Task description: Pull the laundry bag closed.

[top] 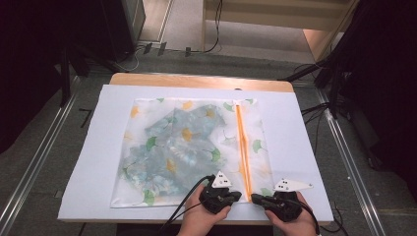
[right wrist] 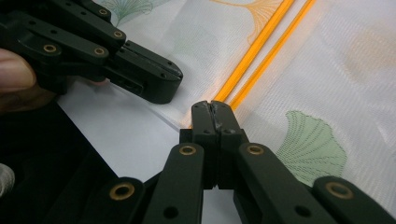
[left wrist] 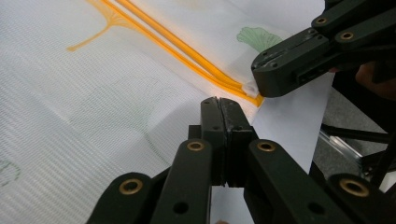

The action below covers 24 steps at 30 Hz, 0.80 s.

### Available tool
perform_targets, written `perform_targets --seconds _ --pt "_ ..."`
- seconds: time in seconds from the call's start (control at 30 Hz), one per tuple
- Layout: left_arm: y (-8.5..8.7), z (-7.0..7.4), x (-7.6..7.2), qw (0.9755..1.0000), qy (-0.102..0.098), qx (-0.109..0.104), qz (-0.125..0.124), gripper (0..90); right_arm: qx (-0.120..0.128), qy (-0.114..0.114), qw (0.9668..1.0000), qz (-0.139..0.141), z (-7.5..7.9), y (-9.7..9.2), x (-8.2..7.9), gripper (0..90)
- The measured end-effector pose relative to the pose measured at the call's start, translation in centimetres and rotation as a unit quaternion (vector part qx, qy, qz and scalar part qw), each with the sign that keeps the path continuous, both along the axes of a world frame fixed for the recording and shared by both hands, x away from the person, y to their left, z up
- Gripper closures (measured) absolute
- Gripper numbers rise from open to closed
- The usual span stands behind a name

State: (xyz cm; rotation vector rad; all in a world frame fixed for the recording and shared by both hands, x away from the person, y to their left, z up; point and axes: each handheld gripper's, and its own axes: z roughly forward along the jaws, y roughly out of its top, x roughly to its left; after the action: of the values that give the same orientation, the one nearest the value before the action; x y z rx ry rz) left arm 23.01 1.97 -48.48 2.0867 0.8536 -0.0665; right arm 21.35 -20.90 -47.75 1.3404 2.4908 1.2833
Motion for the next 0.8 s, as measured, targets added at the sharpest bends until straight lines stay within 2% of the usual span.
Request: perform_targets --seconds 0.03,0.1,0.2,0.3,0.37,0.47,0.6,0.7,0.8 --pt "-0.3 0.0 -0.2 1.0000 0.000 0.003 -0.002 90.0 -0.003 0.001 1.0000 0.001 0.1 0.1 0.0 90.0" --pt "-0.7 0.0 -0.5 0.9997 -0.019 0.016 0.007 90.0 -0.007 -0.003 1.0000 0.003 0.2 0.2 0.0 90.0" --pt "-0.9 -0.1 -0.5 0.9997 -0.015 0.013 0.013 90.0 -0.010 -0.002 0.9999 0.001 0.3 0.4 0.1 90.0" --pt "-1.2 -0.1 -0.9 0.9994 -0.026 0.016 0.016 90.0 -0.014 0.001 0.9999 -0.004 0.3 0.5 0.2 90.0" --pt "-1.3 -0.1 -1.1 0.9991 -0.034 0.022 0.009 90.0 -0.018 0.003 0.9998 -0.009 0.4 0.7 0.3 90.0" --pt "-1.2 -0.1 -0.8 0.9995 -0.023 0.018 -0.006 90.0 -0.025 0.003 0.9996 -0.015 0.4 1.0 0.4 90.0" --pt "-1.3 0.0 -0.9 0.9986 -0.039 0.032 -0.016 90.0 -0.034 0.005 0.9992 -0.020 0.4 1.3 0.6 90.0" --pt "-1.2 0.0 -0.8 0.9989 -0.032 0.029 -0.017 90.0 -0.037 0.003 0.9991 -0.021 0.5 1.4 0.7 90.0" --pt "-1.3 0.0 -0.8 0.9989 -0.034 0.026 -0.017 90.0 -0.043 -0.002 0.9988 -0.023 0.6 1.6 0.9 90.0"
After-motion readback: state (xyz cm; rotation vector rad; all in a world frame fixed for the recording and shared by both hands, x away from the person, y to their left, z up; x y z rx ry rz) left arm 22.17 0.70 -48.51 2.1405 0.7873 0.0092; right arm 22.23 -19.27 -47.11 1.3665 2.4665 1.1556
